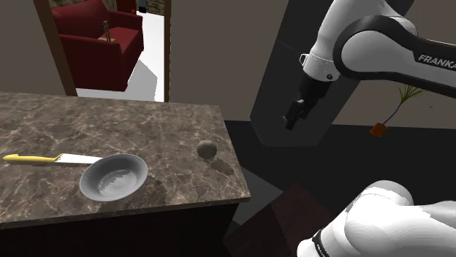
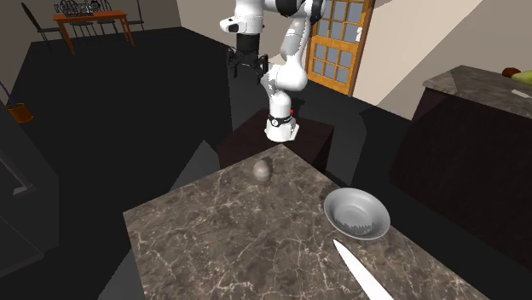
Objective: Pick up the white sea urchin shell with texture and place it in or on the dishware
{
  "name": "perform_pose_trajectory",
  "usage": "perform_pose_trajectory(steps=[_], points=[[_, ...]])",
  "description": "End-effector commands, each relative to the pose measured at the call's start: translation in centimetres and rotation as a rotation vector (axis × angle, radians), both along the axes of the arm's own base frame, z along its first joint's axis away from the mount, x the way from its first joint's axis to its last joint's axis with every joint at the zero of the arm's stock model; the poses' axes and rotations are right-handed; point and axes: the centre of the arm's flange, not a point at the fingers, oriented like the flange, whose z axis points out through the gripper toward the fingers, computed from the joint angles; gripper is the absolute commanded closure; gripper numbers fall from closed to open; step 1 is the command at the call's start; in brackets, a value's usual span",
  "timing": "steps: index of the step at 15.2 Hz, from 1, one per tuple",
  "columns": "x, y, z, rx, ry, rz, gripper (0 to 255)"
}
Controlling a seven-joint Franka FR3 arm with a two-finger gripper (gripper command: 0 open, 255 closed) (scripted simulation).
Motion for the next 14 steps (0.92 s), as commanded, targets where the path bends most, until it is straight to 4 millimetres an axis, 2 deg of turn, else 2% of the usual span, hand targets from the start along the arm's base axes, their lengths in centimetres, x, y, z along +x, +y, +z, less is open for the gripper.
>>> perform_pose_trajectory(steps=[1, 14], points=[[0.0, 0.0, 0.0, 0.000, 0.000, 0.000, 0], [11.6, 7.2, -9.0, 0.095, 0.001, 0.075, 0]])
